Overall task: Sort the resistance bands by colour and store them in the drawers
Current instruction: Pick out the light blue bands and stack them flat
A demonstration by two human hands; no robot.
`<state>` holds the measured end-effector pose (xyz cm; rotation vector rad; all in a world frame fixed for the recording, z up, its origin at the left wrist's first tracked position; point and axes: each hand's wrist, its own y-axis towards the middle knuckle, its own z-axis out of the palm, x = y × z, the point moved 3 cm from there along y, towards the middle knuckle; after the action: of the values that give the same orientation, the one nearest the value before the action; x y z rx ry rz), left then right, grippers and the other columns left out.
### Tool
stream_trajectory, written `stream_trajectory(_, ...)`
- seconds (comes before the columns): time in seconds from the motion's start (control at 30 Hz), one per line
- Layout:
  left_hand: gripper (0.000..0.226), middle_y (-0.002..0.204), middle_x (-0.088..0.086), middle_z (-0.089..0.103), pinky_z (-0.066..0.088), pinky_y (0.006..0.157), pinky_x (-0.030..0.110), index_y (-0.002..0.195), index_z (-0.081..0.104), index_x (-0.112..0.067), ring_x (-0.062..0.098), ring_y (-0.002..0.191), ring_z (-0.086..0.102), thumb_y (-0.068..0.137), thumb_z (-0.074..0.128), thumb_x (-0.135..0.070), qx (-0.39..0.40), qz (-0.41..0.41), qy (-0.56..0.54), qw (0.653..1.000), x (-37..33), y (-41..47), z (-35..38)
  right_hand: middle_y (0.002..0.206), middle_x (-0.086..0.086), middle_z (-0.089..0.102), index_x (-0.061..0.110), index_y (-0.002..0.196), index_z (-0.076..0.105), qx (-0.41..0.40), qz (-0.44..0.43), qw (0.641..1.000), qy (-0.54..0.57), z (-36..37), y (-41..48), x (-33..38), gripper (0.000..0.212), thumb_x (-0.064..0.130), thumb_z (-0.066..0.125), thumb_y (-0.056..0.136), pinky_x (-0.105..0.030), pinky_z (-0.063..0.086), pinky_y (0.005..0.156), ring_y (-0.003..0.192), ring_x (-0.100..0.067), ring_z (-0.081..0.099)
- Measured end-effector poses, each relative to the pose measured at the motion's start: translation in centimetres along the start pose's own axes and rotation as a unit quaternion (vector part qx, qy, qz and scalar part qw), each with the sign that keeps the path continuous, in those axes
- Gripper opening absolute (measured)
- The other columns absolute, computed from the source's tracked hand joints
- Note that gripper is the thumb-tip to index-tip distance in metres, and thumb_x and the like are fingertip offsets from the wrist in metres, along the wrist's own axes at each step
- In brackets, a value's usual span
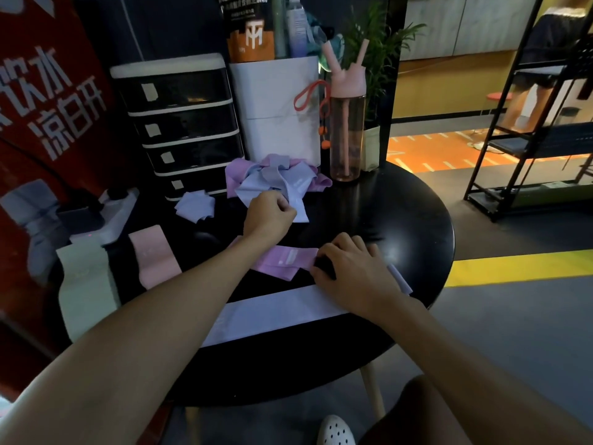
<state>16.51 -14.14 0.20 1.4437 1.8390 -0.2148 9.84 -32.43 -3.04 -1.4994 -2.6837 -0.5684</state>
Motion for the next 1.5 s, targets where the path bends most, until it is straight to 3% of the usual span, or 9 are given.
stream_trajectory(0.23,0.005,0.077,-0.011,0.057,0.040,0.058,0.010,0.089,0.060,-0.006,0.004,0.071,0.055,0.088,0.059,-0.011,-0.056,0.034,-0.072,0.995,-0.7,-1.7,-4.9,0.117,0.007,0.049,0.031,0.118,0.057,0.004,0.004,1.000,0.006,-0.2,-0.1,0.1,0.040,0.056,0.037,0.096,-0.035,0.035,0.095,0.109,-0.016,0.046)
stream_trajectory(0.53,0.006,0.084,-0.002,0.062,0.045,0.069,0.025,0.087,0.059,-0.011,0.015,0.077,0.058,0.089,0.057,-0.006,-0.084,0.159,-0.066,0.982,-1.2,-4.2,-12.4,0.116,0.005,0.052,0.031,0.108,0.063,0.088,0.038,0.992,0.084,-2.0,0.9,0.3,0.038,0.051,0.033,0.100,-0.041,0.032,0.097,0.118,-0.018,0.047)
stream_trajectory(0.73,0.006,0.085,0.005,0.066,0.053,0.076,0.047,0.089,0.062,-0.019,0.026,0.079,0.062,0.088,0.061,-0.014,-0.034,0.247,-0.037,0.968,-3.0,-5.6,-15.5,0.135,0.000,0.049,0.022,0.138,0.046,-0.031,0.033,0.971,0.236,-5.3,3.3,3.0,0.053,0.039,0.062,0.090,-0.050,0.038,0.104,0.126,-0.025,0.042)
stream_trajectory(0.93,0.006,0.085,-0.002,0.067,0.051,0.072,0.036,0.095,0.066,-0.017,0.015,0.078,0.062,0.092,0.063,-0.012,-0.006,0.293,-0.015,0.956,-4.8,-6.8,-17.1,0.129,-0.011,0.053,0.009,0.137,0.048,0.001,-0.008,0.930,0.367,-6.8,4.7,7.0,0.052,0.015,0.068,0.089,-0.036,0.047,0.097,0.117,-0.024,0.051)
stream_trajectory(1.03,0.007,0.074,-0.018,0.059,0.043,0.066,0.018,0.098,0.067,-0.012,-0.005,0.069,0.054,0.094,0.062,-0.008,-0.019,0.292,-0.024,0.956,-5.5,-7.3,-18.0,0.107,-0.008,0.062,0.001,0.109,0.065,0.009,-0.017,0.931,0.364,-6.4,5.1,7.6,0.021,0.014,0.064,0.092,-0.029,0.042,0.082,0.099,-0.022,0.056)
stream_trajectory(1.1,0.009,0.074,-0.022,0.059,0.050,0.070,0.025,0.099,0.068,-0.012,-0.005,0.071,0.056,0.094,0.062,-0.009,-0.037,0.287,-0.039,0.956,-5.6,-7.4,-18.6,0.103,-0.014,0.065,-0.004,0.100,0.065,0.020,-0.008,0.922,0.386,-6.2,5.2,7.6,0.022,0.017,0.059,0.095,-0.030,0.043,0.075,0.095,-0.027,0.060)
stream_trajectory(1.3,0.011,0.087,-0.012,0.064,0.056,0.062,0.030,0.101,0.068,-0.015,0.005,0.070,0.062,0.095,0.062,-0.008,-0.091,0.272,-0.083,0.954,-5.9,-7.2,-19.8,0.104,-0.018,0.068,0.000,0.099,0.061,0.034,0.004,0.897,0.441,-6.3,4.5,7.4,0.013,0.011,0.061,0.094,-0.047,0.053,0.088,0.099,-0.032,0.065)
stream_trajectory(1.4,0.015,0.081,-0.015,0.062,0.048,0.059,0.017,0.101,0.066,-0.016,-0.002,0.063,0.060,0.094,0.061,-0.004,-0.122,0.266,-0.104,0.951,-5.9,-6.9,-20.7,0.101,-0.010,0.070,0.002,0.103,0.059,0.052,0.021,0.870,0.491,-6.5,3.9,6.7,0.012,0.007,0.063,0.093,-0.032,0.057,0.082,0.091,-0.017,0.070)
stream_trajectory(1.5,0.013,0.083,-0.006,0.064,0.051,0.048,0.023,0.103,0.063,-0.015,0.005,0.057,0.062,0.096,0.060,-0.006,-0.138,0.237,-0.128,0.953,-5.1,-6.6,-21.4,0.103,-0.010,0.072,0.001,0.111,0.057,0.062,0.044,0.849,0.522,-6.6,3.1,5.3,0.023,0.012,0.065,0.092,-0.035,0.059,0.083,0.094,-0.020,0.070)
